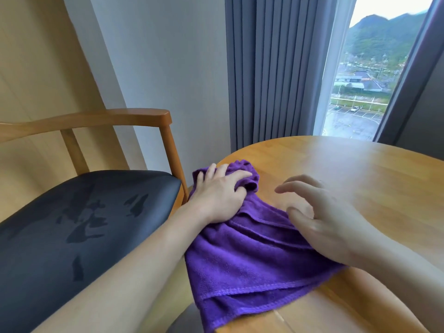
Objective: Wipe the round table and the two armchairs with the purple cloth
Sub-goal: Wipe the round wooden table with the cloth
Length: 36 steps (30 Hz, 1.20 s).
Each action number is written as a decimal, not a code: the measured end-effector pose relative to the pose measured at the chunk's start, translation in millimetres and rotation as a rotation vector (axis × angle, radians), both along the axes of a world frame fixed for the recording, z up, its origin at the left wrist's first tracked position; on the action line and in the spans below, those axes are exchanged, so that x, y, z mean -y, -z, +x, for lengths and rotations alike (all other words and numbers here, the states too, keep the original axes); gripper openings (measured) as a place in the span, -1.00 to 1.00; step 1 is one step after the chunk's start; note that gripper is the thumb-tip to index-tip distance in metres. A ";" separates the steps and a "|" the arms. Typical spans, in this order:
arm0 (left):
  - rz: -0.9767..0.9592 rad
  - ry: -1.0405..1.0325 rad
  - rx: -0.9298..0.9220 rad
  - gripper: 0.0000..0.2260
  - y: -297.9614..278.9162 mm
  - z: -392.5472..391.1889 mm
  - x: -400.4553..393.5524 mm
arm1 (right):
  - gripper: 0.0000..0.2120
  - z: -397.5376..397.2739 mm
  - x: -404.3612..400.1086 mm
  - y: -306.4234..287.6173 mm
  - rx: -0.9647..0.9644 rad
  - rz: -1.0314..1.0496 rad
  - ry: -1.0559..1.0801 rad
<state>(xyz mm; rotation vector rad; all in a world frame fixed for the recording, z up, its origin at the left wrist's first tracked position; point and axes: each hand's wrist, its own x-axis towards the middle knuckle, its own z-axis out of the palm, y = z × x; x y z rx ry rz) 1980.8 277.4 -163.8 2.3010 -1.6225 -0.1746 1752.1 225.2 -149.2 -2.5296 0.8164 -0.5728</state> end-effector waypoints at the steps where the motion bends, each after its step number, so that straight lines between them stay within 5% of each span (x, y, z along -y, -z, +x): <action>1: -0.016 0.023 0.016 -0.60 2.0 -1.5 -1.8 | -0.64 -0.2 5.2 2.3 -0.095 -0.016 0.033; 4: -0.060 0.086 0.034 -0.60 5.1 -10.2 -24.3 | -0.51 -0.2 16.6 4.2 -0.280 -0.007 0.115; 10: -0.064 0.023 0.044 -0.29 6.7 -39.9 -85.7 | -0.40 -1.1 22.0 4.3 -0.235 0.030 0.104; 19: 0.010 -0.152 -0.167 -0.49 -10.4 4.2 -31.0 | -0.44 -3.2 26.5 7.9 -0.264 0.010 0.068; 29: -0.079 0.258 -0.050 -0.48 -0.7 -29.0 -83.0 | -0.49 -4.0 24.9 9.6 -0.273 0.037 0.029; 36: -0.044 -0.017 -0.101 -0.49 -1.5 -4.8 -63.0 | -0.54 -2.1 24.1 9.6 -0.282 0.050 0.040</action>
